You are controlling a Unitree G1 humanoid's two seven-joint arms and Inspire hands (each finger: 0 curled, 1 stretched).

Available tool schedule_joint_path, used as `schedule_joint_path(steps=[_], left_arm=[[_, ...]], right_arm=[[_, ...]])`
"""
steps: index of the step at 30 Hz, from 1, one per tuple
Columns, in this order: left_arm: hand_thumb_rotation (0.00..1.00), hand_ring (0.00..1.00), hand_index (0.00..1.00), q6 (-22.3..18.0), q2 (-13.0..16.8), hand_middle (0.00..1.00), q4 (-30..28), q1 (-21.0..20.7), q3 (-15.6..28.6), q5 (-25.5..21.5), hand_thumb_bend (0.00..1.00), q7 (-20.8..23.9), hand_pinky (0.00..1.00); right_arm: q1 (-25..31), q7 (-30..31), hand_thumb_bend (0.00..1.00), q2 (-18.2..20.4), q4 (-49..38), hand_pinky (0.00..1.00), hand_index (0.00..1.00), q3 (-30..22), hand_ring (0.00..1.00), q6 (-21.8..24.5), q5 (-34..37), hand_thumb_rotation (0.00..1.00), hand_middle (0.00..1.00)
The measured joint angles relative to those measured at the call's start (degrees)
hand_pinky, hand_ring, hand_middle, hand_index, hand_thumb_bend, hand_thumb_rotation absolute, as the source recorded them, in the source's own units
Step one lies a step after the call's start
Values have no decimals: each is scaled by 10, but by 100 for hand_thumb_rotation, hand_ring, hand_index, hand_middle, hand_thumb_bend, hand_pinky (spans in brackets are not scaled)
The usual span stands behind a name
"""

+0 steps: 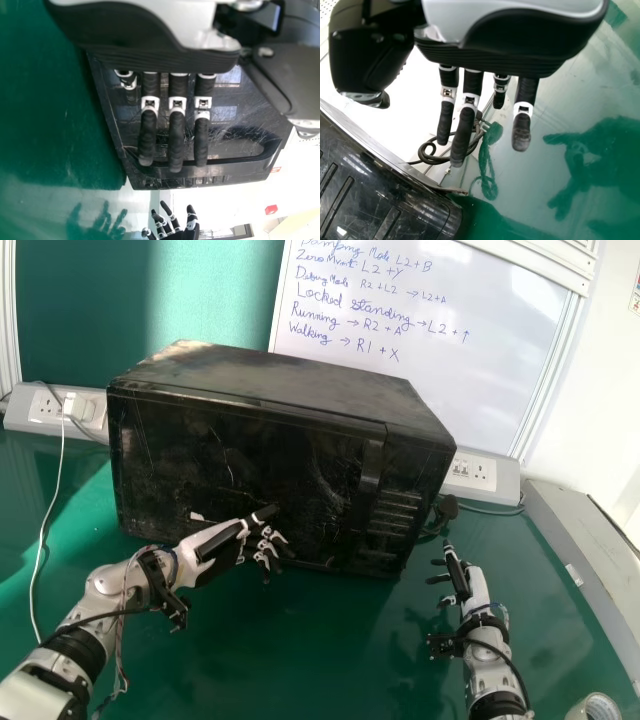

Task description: Open the door of oven

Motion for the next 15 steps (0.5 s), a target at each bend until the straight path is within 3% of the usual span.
schedule_joint_path(steps=[15], left_arm=[[93,32,51,7,-1,41,-1,0,2,-3,65,-7,24]], right_arm=[[0,1,68,0,0,18,61,-1,23,0,0,98,36]])
